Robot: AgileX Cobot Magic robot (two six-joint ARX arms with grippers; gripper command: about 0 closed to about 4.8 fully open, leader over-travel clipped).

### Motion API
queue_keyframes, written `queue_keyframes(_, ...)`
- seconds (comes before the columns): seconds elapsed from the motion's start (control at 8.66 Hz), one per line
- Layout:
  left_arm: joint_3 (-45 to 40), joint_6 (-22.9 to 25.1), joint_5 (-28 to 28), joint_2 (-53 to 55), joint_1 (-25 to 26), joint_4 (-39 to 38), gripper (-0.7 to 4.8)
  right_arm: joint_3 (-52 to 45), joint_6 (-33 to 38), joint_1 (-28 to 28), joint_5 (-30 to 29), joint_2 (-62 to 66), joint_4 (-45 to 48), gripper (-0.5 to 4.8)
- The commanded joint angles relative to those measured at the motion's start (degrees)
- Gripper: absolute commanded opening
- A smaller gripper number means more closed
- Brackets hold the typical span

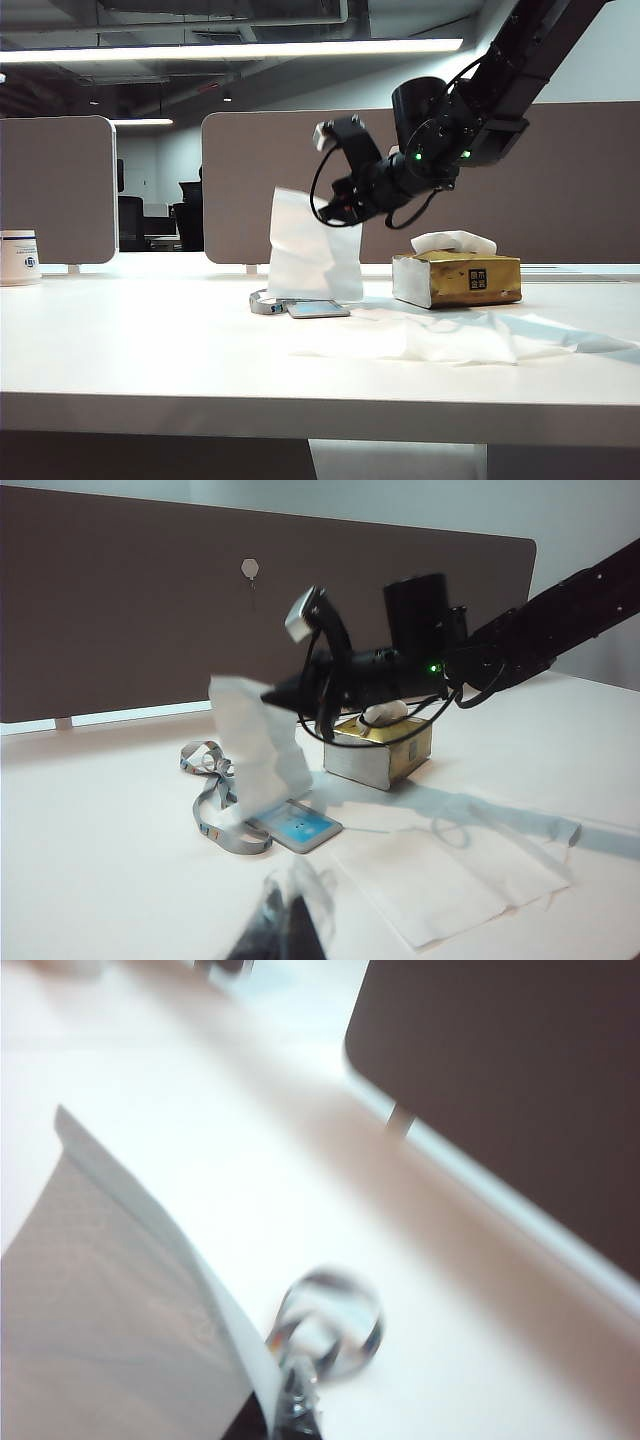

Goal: Pull out a tissue from the tissue box and use it to cover the ID card on the tabletop.

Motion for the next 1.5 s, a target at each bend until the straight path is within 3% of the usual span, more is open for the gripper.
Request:
queue_keyframes(0.12,0.13,-0.17,0.26,0.02,0.00,0.63,-0.05,0.26,0.26,0.63,-0.31,-2.14,-10.99,-0.01)
queue_keyframes(0.69,0.13,-0.17,0.28,0.04,0.00,0.63,-0.06,0.26,0.28,1.20,-0.28,-5.66,-15.63,-0.01)
queue_keyframes(0.81,0.13,-0.17,0.28,0.02,0.00,0.63,-0.06,1.29,0.26,1.16,3.28,-5.79,-5.03,-0.01)
queue_keyframes(1.27,0.13,-0.17,0.28,0.04,0.00,0.61,-0.06,9.51,0.28,0.79,4.76,-0.22,-2.40,-0.01)
queue_keyframes(1.39,0.13,-0.17,0.28,0.04,0.00,0.61,-0.06,14.05,0.31,0.72,6.16,3.37,-4.44,-0.01)
queue_keyframes(1.5,0.13,-0.17,0.28,0.04,0.00,0.63,-0.06,14.05,0.28,0.94,4.94,3.23,-12.20,-0.01)
